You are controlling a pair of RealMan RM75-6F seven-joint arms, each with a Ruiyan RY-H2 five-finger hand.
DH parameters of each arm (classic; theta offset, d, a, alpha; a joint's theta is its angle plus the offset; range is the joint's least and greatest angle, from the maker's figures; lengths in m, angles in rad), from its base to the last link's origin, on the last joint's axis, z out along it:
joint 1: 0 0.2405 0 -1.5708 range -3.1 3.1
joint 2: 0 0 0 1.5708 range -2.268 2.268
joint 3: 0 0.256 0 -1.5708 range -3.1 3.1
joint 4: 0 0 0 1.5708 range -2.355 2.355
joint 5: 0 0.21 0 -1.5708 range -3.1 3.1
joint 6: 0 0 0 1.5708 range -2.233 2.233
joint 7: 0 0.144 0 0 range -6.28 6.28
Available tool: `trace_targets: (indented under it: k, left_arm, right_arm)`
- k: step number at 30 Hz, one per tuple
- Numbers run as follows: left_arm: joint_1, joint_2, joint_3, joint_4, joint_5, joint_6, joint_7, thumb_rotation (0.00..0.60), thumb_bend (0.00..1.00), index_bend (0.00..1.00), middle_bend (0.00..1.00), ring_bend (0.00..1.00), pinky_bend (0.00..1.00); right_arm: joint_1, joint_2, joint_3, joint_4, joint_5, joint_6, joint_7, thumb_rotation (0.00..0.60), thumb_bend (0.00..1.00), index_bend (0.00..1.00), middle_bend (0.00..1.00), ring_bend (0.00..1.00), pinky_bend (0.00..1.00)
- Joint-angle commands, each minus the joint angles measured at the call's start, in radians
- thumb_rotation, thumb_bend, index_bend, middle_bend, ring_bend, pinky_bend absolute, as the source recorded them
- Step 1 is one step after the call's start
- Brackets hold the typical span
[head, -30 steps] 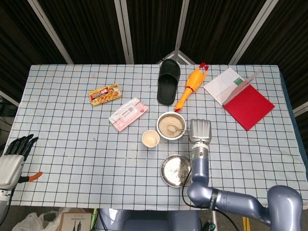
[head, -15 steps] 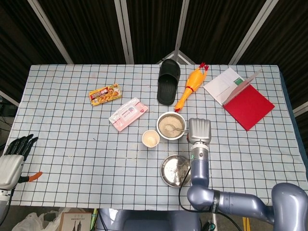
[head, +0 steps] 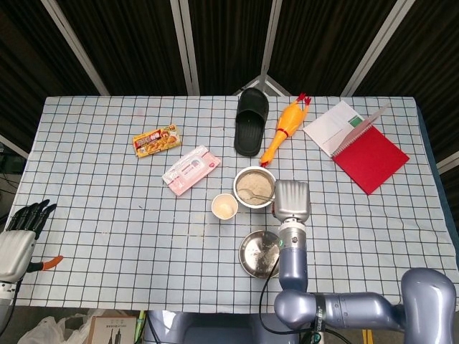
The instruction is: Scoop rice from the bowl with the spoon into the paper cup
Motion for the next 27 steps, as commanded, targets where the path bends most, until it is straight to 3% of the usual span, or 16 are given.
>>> trace_targets:
  k: [1,10,20,27]
  left_arm:
    - [0.000,0.000,0.001,-0.001,0.000,-0.001,0.000,0.600,0.00,0.00,0.00,0.00,0.00]
    - [0.001,-0.001,0.001,-0.004,-0.001,-0.001,0.003,0.600,0.00,0.00,0.00,0.00,0.00]
    - [-0.003,0.000,-0.001,-0.007,-0.006,-0.008,0.000,0.600,0.00,0.00,0.00,0.00,0.00]
    - [-0.005,0.002,-0.002,-0.009,-0.009,-0.012,-0.006,0.600,0.00,0.00,0.00,0.00,0.00]
  right_arm:
    - [0.014,-0.013,-0.013,-0.028,-0.009,0.035,-0.009,0.600,0.59,0.66,0.88,0.95,1.00]
    - [0.032,-0.074,-0.074,0.002,-0.030,0.068,0.002,0.600,0.59,0.66,0.88,0.95,1.00]
    - [0.066,-0.151,-0.134,0.133,-0.101,0.053,0.010,0.600,0.59,0.66,0.88,0.95,1.00]
    - [0.077,-0.194,-0.147,0.192,-0.141,0.033,0.019,0.600,0.59,0.66,0.88,0.95,1.00]
